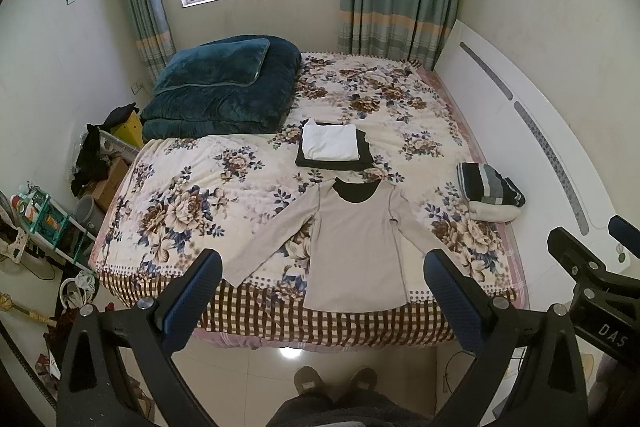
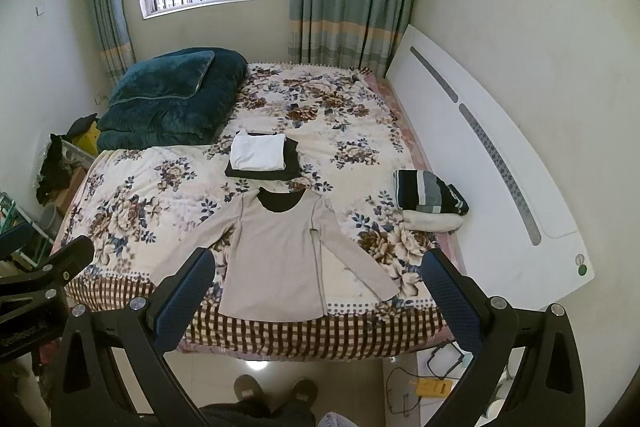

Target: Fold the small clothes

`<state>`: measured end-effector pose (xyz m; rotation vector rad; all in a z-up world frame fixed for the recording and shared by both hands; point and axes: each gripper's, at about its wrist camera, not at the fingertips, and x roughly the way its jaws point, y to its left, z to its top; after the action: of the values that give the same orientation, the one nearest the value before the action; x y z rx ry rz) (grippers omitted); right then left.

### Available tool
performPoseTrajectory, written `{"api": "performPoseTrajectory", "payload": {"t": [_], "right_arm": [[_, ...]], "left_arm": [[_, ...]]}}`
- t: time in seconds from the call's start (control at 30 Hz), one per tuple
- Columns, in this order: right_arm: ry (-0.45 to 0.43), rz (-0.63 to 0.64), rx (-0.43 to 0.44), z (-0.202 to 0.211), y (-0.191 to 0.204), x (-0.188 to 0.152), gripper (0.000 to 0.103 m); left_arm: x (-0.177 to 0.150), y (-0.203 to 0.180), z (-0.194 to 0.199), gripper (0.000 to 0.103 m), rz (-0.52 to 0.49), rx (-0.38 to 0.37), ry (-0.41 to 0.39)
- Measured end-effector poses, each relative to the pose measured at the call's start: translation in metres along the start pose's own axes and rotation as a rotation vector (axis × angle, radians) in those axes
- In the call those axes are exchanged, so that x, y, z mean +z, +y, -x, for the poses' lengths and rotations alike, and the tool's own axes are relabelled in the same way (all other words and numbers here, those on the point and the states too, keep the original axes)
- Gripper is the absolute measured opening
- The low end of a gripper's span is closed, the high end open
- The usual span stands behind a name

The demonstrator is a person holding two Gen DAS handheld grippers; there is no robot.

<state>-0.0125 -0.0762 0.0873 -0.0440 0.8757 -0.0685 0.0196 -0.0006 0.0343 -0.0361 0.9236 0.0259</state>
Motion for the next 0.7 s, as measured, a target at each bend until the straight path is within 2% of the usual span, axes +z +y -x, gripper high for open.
{"api": "performPoseTrajectory", "payload": {"t": [0.7], "right_arm": [[-0.008, 0.006, 0.003, -0.0019, 0.0028, 0.0081, 0.103]], "left_arm": [[0.0008, -0.0004, 0.0005, 0.103, -0.001, -0.002, -0.005]]}}
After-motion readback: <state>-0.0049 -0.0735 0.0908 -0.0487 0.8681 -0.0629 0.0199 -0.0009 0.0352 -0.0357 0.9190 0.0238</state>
